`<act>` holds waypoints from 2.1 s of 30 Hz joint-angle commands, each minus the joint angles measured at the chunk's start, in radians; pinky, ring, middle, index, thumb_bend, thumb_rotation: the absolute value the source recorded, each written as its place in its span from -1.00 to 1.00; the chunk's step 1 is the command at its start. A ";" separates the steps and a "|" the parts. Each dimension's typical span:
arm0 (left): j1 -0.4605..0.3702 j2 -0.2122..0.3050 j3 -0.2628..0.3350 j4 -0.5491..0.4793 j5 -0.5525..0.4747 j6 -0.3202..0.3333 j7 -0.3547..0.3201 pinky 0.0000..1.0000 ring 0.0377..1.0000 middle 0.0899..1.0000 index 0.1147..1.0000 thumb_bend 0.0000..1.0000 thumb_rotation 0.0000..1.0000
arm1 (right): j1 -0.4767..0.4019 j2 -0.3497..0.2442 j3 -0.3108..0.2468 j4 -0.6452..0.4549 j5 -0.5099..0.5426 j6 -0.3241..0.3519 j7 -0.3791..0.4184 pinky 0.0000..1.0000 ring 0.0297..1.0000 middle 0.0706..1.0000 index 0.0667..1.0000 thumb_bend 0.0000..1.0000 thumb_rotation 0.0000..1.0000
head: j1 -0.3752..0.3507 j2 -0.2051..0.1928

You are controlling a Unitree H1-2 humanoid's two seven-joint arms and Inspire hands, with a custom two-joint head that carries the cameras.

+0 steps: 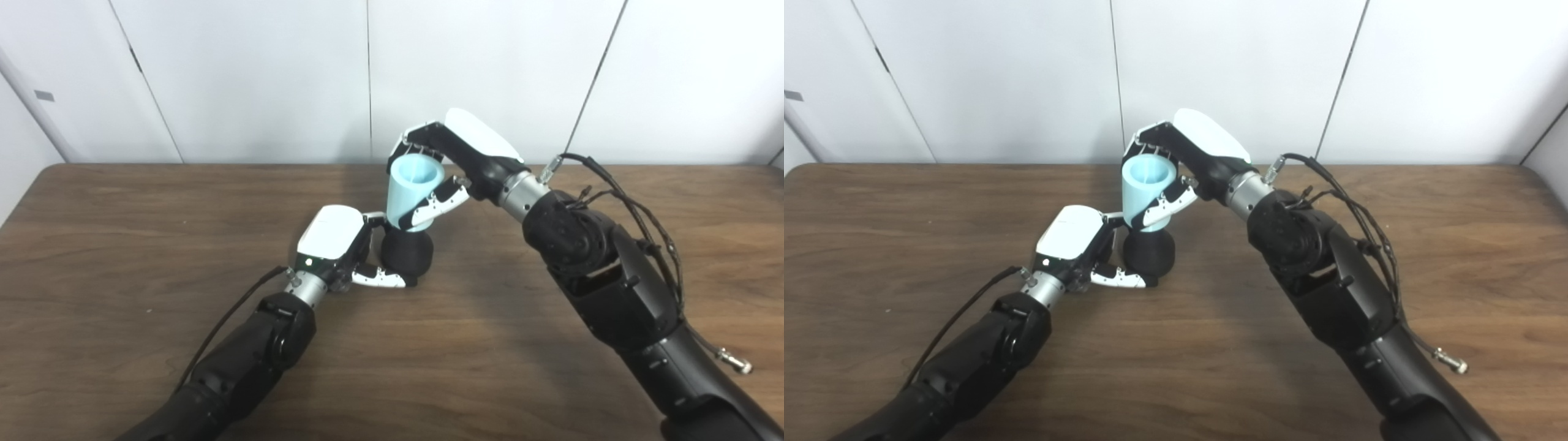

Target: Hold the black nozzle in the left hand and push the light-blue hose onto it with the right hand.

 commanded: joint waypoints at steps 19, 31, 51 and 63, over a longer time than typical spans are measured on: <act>0.124 -0.018 -0.090 0.048 0.038 -0.010 -0.190 -0.54 -0.45 -0.29 -0.08 0.01 -1.00 | -0.019 -0.017 0.014 0.049 -0.078 -0.096 0.059 -0.36 -0.27 -0.14 0.00 0.03 -1.00 | -0.004 0.003; 0.119 -0.018 -0.088 0.056 0.035 -0.034 -0.171 -0.55 -0.47 -0.27 -0.10 0.03 -1.00 | 0.010 0.056 -0.080 0.023 -0.012 0.019 0.035 0.29 0.60 0.75 0.85 0.78 -0.65 | -0.007 -0.007; 0.122 -0.025 -0.088 0.067 0.041 -0.023 -0.164 -0.53 -0.45 -0.30 -0.08 0.02 -1.00 | 0.037 0.069 -0.134 -0.047 0.042 0.073 0.056 0.62 1.00 1.00 1.00 1.00 -0.58 | -0.004 -0.007; 0.116 -0.023 -0.090 0.079 0.037 -0.040 -0.166 -0.49 -0.42 -0.30 -0.08 0.03 -1.00 | 0.012 0.049 -0.191 -0.148 0.162 0.008 0.068 0.97 1.00 1.00 1.00 1.00 -0.33 | -0.003 -0.006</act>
